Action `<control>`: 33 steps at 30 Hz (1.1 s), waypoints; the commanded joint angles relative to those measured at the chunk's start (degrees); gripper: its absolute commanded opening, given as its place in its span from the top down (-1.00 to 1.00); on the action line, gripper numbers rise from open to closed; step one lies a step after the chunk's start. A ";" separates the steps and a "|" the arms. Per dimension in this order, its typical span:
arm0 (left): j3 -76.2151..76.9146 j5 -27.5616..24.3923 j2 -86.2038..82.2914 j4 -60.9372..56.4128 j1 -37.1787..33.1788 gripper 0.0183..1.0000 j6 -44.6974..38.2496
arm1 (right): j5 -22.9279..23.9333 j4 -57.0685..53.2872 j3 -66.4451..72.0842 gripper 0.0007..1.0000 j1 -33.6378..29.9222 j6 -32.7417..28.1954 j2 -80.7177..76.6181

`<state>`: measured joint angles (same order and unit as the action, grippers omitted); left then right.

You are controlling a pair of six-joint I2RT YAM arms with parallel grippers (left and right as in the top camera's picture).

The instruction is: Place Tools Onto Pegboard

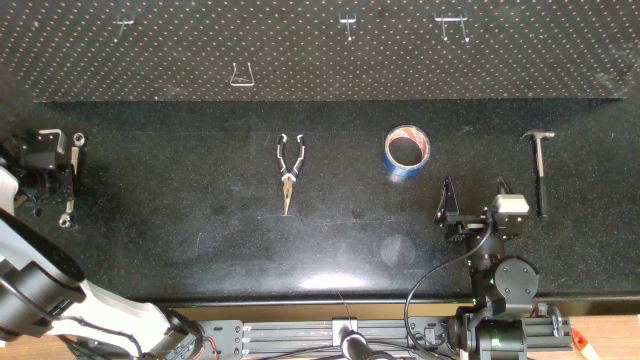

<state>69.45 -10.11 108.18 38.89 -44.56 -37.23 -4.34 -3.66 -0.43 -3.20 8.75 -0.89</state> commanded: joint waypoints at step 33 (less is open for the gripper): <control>-0.15 -1.03 0.94 0.13 -0.04 0.98 0.66 | 0.50 -0.33 0.20 -0.86 0.39 0.63 0.26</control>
<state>69.45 -10.13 108.18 38.92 -44.56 -37.15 -4.34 -3.66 -0.43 -3.20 8.75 -0.89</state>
